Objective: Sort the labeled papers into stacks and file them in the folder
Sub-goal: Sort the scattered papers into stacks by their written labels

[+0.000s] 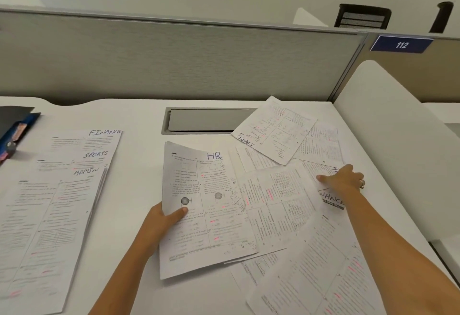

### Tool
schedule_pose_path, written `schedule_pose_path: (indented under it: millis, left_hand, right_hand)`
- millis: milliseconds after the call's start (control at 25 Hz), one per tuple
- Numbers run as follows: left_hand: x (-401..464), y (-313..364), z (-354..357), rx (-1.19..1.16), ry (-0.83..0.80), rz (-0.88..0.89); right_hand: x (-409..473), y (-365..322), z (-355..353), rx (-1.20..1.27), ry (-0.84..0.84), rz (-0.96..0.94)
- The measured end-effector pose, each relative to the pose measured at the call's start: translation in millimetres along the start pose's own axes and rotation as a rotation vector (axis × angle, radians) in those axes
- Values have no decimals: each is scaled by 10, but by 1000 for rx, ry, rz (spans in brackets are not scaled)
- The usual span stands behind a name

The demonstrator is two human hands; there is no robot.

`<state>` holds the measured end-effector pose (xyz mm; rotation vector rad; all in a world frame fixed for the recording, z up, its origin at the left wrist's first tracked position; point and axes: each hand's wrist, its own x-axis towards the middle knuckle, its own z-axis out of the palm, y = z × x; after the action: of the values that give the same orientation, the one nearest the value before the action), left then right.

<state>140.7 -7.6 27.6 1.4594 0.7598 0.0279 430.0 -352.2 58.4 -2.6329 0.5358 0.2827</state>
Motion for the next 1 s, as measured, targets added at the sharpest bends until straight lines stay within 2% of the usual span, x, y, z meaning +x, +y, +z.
schedule_pose_path:
  millis: [320,400,520,680,840,1000]
  left_hand:
    - [-2,-14,-9,-7,-5,4]
    - [7,-25,-10,-7,-6,2]
    - [24,-46,-24,-9,-6,2]
    - [-3,-45,-32,-69,-16,34]
    - [-53,-58,-35,-84,7,72]
    - [-107,-59,-49,-92,-1,83]
  right_hand:
    - [19,33,-34,104,-8,-35]
    - [-1,40,-38,269,-4,15]
    - [-131,-13,-47,701,6,178]
    - [-237,-157,-105,931,7,225]
    - [-390,-357,-429,1182,90,152]
    - [-673,-605,-859,1156,170,-59]
